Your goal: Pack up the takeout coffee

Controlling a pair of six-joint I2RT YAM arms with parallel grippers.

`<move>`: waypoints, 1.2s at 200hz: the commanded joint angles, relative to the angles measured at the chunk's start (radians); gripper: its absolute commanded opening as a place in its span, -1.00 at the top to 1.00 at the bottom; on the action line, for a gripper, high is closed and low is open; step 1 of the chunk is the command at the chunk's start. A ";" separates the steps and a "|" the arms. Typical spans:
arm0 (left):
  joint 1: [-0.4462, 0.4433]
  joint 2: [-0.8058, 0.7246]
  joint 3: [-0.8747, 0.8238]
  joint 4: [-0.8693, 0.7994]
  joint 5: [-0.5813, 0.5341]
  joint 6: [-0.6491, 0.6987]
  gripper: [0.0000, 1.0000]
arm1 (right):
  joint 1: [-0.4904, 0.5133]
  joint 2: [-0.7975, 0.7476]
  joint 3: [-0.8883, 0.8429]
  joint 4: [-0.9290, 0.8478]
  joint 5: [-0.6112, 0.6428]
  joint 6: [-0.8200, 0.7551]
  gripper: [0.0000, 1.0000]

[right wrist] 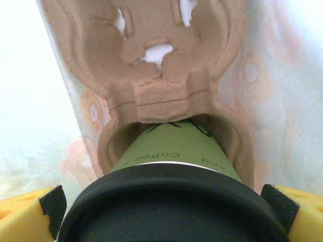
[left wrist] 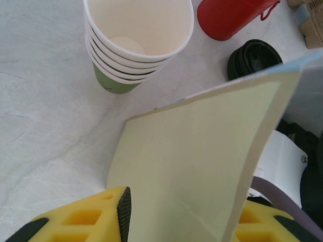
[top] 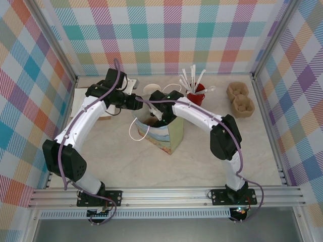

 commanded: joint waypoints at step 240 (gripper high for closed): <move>-0.006 -0.018 0.071 -0.004 0.006 0.003 0.05 | -0.072 -0.190 0.549 -0.255 0.015 0.031 -1.00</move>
